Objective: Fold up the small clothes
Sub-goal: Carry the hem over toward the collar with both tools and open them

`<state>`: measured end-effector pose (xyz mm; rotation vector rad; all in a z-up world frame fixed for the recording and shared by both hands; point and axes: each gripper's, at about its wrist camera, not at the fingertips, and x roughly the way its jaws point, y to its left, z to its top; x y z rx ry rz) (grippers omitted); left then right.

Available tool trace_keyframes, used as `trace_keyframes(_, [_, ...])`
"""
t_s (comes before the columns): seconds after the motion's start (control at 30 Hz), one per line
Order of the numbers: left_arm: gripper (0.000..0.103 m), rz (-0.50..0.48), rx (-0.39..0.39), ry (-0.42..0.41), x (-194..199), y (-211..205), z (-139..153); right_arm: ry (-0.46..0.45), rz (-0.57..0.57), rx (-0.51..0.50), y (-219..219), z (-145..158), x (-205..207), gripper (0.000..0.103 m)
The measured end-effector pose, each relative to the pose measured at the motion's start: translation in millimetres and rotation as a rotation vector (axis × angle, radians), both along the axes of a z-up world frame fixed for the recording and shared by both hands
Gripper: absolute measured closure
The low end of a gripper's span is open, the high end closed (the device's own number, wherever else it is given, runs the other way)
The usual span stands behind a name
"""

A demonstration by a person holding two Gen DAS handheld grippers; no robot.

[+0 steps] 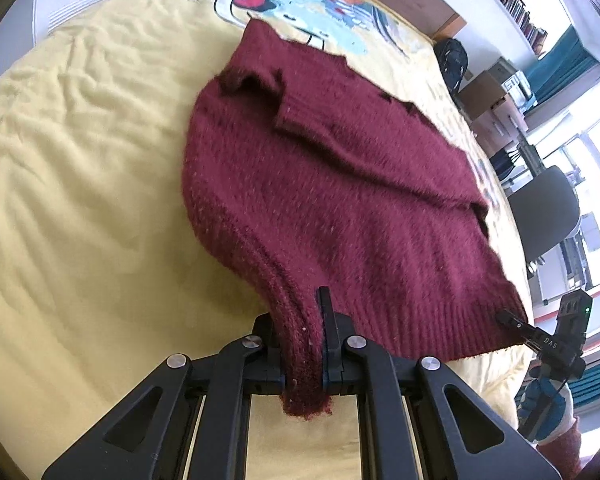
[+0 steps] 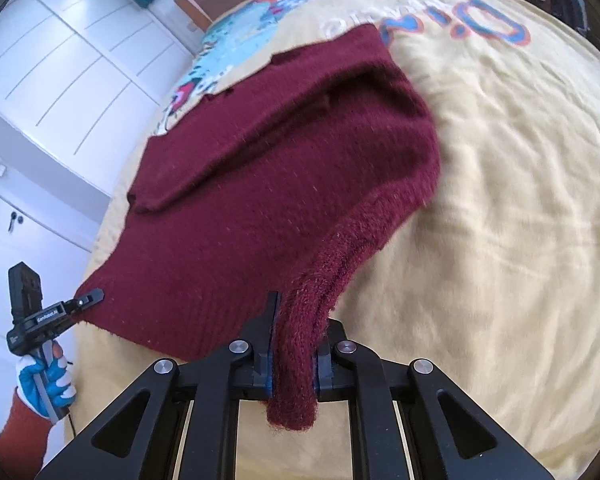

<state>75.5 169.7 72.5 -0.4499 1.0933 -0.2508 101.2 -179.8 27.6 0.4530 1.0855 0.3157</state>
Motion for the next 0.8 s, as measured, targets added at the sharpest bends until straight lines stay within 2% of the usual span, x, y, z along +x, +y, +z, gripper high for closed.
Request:
trace_keyframes(0.37, [0.095, -0.018, -0.021, -0.105, 42, -3, 47, -0.113, -0.015, 0.016, -14, 52, 43, 0.091])
trace_keyframes(0.6, [0.094, 0.0, -0.044, -0.187, 96, 7, 83, -0.19, -0.051, 0.007, -17, 86, 97, 0.092])
trace_keyframes(0.8, [0.094, 0.029, -0.042, -0.213, 149, 14, 90, -0.219, -0.103, -0.004, -24, 100, 153, 0.092])
